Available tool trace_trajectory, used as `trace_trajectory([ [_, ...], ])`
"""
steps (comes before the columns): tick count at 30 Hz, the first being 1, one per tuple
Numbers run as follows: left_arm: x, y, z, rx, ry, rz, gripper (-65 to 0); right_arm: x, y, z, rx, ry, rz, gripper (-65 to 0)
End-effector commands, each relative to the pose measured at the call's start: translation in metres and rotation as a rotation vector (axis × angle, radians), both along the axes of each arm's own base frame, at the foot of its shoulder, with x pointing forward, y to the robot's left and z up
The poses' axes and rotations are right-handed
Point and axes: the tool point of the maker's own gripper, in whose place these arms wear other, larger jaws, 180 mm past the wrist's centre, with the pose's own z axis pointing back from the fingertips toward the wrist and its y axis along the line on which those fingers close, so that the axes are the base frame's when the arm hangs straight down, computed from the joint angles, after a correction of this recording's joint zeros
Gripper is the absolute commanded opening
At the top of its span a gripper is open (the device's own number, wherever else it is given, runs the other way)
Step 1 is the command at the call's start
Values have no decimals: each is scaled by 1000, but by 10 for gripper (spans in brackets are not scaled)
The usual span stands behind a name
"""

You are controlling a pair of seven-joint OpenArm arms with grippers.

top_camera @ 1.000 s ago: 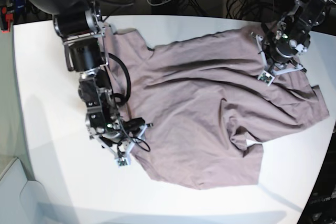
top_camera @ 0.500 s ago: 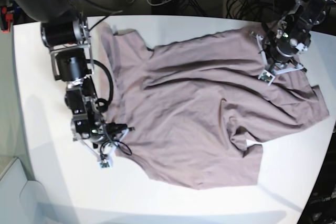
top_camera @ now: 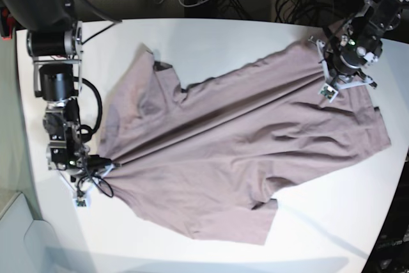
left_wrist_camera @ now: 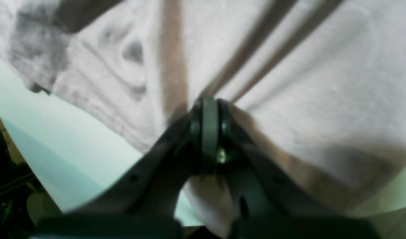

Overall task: Layout the t-shirt on the table in an organized manner, then fold the t-shirt properly
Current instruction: 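Pull the shirt hem with the right gripper away from the left gripper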

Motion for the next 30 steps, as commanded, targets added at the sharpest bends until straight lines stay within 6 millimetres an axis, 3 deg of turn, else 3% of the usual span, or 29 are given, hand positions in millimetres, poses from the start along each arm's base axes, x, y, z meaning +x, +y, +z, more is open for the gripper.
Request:
trace_trajectory([
  [1,-6,11,1,32,30,7,-648,11,-22,22,-44,-60,-25,-650],
  [7,-3,5,5,20,19,-2,-648,-8,-50,11,-75,-29,-58,-650],
  [13,-10,-25,17,-34,-4,-61,-648,-28,-69,11,-51,-45,-127,-650],
  [16,-14,-39,24,-62,-18,-91,-648,-37,-64,21,-61,-66,-114,-650],
  [18,-10,-37,32,-67,-44,-80,-648,-43,-59,31,-75,-83,-97,-650],
  [25,18,5,67,-88,-201,136,-648,-56,-31,67,-91,-141,-42,-650],
  [30,22,11,62,-126,-223,232,-648,-67,-6,84,-71,-154,-17,-650],
])
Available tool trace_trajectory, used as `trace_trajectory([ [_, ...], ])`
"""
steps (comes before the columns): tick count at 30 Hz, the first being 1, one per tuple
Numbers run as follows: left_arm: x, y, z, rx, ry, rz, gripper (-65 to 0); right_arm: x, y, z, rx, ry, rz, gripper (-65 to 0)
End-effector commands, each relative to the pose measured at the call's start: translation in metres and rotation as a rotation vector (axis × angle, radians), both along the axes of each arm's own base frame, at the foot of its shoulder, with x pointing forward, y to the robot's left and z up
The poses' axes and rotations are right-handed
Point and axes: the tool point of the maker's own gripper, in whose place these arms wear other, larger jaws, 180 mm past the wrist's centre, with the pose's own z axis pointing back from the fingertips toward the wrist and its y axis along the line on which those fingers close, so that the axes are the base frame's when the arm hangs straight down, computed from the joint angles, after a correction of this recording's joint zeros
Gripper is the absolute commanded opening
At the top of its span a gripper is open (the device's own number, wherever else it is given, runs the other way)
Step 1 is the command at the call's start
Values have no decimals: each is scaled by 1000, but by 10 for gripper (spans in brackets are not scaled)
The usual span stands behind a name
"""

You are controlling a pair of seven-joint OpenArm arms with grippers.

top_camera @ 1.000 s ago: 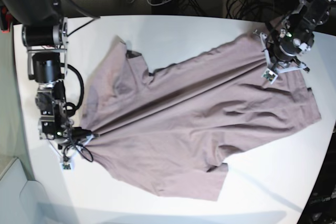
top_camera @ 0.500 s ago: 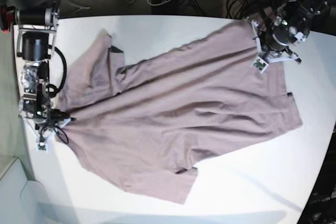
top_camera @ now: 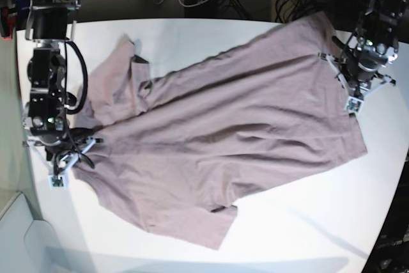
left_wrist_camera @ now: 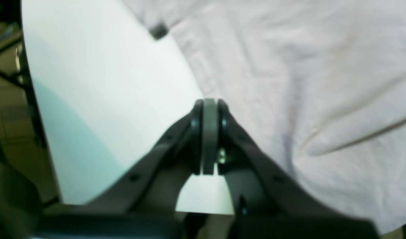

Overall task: Layout the t-shirt on the table in an organized manner, then fold the t-shirt properly
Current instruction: 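Pull the shirt hem with the right gripper away from the left gripper, then grasp the shirt shoulder with the right gripper and drag it outward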

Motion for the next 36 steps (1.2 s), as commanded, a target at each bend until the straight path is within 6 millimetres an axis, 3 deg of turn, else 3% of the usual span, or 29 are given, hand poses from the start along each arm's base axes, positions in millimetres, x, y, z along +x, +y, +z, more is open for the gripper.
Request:
trace_trajectory([
  [1,10,-1,10,1,-44,-5,-648,11,3,25,-3,-76,10,-650],
  [5,7,-23,-2,-41,-22,-28,-648,7,5,26,0,-50,6,-644],
  [11,-15,-53,-35,-64,81,-111,-648,5,1,24,-7,-46,2,-484],
  [15,-27,-52,-59,-65,149,-89,-648,4,-21,21,-3,-35,-55,-375],
  [20,-31,-42,-68,-50,165,-74,-648,-10,-46,16,16,-25,-136,-324],
  [23,-29,-27,-68,-21,154,-78,-648,-31,-39,5,8,0,-117,-324],
  [29,-25,-3,-64,33,149,-78,-648,-73,10,-8,57,13,-55,-342],
  [33,-5,-2,-48,45,101,-90,-648,-92,37,-26,90,66,-8,-477],
  [36,3,-9,-35,42,64,-116,-648,-104,51,-38,123,98,-4,-632],
])
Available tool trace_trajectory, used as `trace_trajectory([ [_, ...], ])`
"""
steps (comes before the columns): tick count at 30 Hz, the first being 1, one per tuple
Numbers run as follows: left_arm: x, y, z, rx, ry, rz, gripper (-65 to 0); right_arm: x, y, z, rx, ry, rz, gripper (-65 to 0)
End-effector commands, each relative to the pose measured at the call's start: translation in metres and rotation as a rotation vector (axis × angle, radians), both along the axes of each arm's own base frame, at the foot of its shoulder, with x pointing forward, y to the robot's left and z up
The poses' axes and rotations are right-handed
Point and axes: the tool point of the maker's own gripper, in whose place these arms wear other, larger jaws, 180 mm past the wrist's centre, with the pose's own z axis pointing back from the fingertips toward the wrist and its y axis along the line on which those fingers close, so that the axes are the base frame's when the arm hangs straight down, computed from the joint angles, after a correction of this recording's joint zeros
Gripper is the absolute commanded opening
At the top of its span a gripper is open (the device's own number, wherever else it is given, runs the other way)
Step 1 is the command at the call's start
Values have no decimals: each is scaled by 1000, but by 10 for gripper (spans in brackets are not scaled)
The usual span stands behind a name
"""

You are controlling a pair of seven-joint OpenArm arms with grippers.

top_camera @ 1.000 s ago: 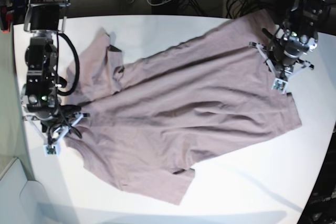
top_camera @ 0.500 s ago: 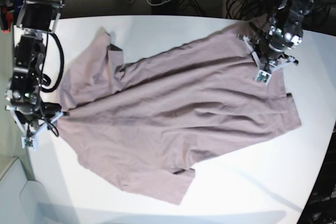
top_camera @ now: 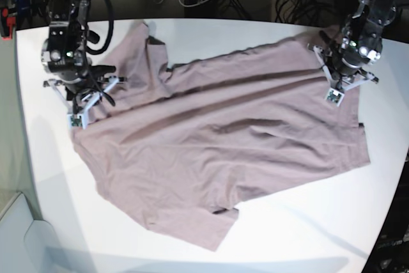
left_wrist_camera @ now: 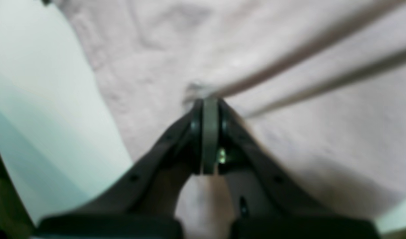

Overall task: Layout the t-shirt on the table in an organized manner, then fold the t-shirt properly
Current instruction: 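Grasp the shirt shoulder with the right gripper and drag it outward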

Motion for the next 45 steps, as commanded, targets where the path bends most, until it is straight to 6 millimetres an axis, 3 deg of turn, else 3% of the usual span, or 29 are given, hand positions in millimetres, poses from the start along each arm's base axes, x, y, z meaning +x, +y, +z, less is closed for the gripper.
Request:
trace_trajectory([
  [1,11,1,15,9,-47,-21,-648,6,2,9,0,-43,3,-650],
  [4,12,-16,29,-14,-72,-55,-648,-3,5,2,8,-18,5,-650],
  [9,-11,-35,33,-36,-29,-88,-648,-9,6,-9,18,15,2,-650],
  [15,-48,-20,4,-6,85,-63,-648,-21,-1,-45,22,120,-15,-650],
  [20,-52,-15,0,4,103,-55,-648,-24,-18,-57,-13,116,-15,-650],
  [30,-56,-15,-4,2,114,-51,-648,-25,-92,-37,-98,74,-150,-650],
  [36,-56,-19,-1,-4,109,-61,-648,-23,-95,-33,-106,62,-154,-650],
  [43,-59,-39,17,-36,77,-108,-648,-9,-80,14,-121,-71,-126,-650],
  [45,-58,-32,23,-24,64,-103,-648,-9,-74,27,-120,-91,-122,-650],
])
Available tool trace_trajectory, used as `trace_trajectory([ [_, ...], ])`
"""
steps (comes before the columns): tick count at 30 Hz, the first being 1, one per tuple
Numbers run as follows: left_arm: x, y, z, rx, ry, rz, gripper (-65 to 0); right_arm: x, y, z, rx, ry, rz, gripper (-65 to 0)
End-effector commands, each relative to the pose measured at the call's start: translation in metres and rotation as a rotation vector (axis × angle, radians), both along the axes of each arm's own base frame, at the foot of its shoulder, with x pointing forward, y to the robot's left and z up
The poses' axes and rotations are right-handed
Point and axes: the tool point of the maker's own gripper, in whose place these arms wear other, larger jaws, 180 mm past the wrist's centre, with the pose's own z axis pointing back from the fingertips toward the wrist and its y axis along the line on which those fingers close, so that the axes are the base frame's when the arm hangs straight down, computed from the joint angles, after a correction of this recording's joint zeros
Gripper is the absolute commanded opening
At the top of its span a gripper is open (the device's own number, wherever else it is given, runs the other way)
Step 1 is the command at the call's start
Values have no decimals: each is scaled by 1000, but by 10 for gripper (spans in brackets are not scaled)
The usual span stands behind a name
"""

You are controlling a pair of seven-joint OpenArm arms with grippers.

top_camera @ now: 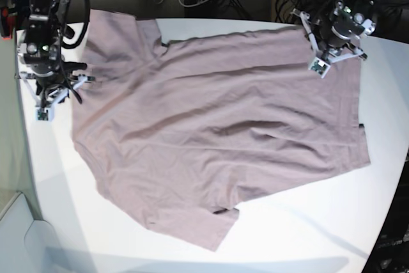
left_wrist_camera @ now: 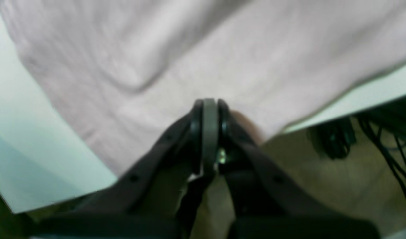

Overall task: Layout the t-shirt on the table in an organized manner, then fold the t-shirt properly
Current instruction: 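Grasp the shirt shoulder with the right gripper and drag it outward, then pull the shirt side with the right gripper to straighten it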

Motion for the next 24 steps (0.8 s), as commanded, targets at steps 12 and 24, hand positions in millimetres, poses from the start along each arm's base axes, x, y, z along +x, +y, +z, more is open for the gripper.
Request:
trace_trajectory([
  [12,-12,69,-3,119,23,138,-648,13,35,14,38,-47,64,-650],
  [24,-45,109,-37,172,94,194,-648,42,57,32,58,-115,117,-650],
])
